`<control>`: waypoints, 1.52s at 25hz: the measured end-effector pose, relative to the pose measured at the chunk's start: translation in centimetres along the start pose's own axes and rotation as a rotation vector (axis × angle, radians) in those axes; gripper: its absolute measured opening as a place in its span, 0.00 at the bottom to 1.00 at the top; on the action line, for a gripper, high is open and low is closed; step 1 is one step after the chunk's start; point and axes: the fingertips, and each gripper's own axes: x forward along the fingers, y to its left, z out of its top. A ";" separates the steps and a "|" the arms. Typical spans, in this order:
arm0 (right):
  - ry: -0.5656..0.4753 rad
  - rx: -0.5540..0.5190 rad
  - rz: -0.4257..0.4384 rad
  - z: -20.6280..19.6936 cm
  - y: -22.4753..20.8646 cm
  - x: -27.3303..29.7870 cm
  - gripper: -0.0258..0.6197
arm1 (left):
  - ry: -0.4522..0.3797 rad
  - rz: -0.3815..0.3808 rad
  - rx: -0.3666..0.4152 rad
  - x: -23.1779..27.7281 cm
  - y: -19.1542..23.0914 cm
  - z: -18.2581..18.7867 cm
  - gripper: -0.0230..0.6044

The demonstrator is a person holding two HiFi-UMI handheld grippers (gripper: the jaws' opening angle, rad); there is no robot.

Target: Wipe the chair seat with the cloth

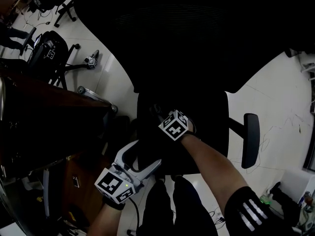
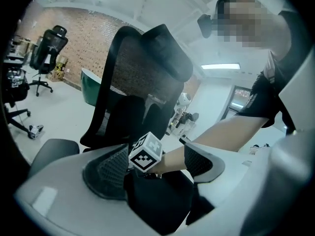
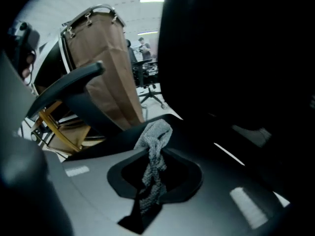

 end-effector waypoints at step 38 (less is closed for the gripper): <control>0.201 0.181 -0.193 -17.4 -6.6 -11.7 0.11 | 0.067 -0.123 -0.006 1.5 -5.8 -4.7 0.64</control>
